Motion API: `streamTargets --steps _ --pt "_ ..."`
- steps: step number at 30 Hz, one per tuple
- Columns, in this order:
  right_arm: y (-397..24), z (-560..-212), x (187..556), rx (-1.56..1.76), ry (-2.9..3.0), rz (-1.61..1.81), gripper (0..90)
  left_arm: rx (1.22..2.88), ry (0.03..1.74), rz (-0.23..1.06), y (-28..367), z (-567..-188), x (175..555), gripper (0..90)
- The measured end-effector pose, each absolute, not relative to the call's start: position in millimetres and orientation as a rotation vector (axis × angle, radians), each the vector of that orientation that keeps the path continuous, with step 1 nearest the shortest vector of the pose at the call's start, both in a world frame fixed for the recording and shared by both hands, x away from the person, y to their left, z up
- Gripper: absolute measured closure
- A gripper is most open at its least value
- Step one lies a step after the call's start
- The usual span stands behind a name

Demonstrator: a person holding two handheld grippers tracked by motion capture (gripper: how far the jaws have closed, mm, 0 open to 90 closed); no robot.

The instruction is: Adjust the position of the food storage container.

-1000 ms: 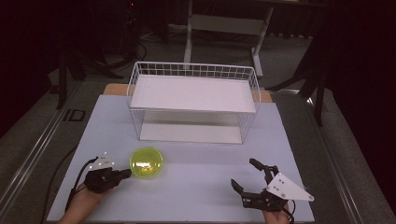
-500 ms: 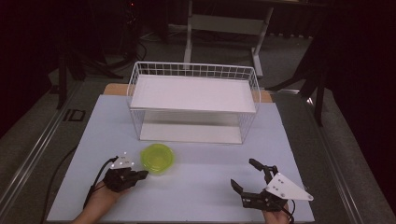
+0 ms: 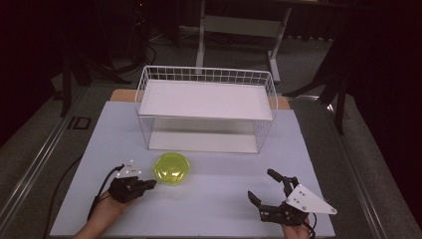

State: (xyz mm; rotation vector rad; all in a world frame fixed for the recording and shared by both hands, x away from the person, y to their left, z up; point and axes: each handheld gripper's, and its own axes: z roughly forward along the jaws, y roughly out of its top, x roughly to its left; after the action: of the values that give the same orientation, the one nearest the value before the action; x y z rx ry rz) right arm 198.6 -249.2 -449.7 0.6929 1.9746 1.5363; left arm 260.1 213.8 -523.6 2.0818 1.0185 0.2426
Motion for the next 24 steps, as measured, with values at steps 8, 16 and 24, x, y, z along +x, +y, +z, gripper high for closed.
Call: streamTargets --steps 8,16,24 --pt "-246.3 -450.6 198.6 0.679 1.988 1.519 14.1 2.04 1.084 0.268 223.8 -526.9 284.3 90.0" --pt "-242.8 -451.6 198.0 0.669 2.01 1.523 14.1 2.07 1.064 0.235 202.7 -531.3 295.2 90.0" --pt "-244.4 -452.2 199.5 0.683 2.003 1.532 14.0 2.092 1.024 0.193 185.8 -529.5 288.9 90.0"
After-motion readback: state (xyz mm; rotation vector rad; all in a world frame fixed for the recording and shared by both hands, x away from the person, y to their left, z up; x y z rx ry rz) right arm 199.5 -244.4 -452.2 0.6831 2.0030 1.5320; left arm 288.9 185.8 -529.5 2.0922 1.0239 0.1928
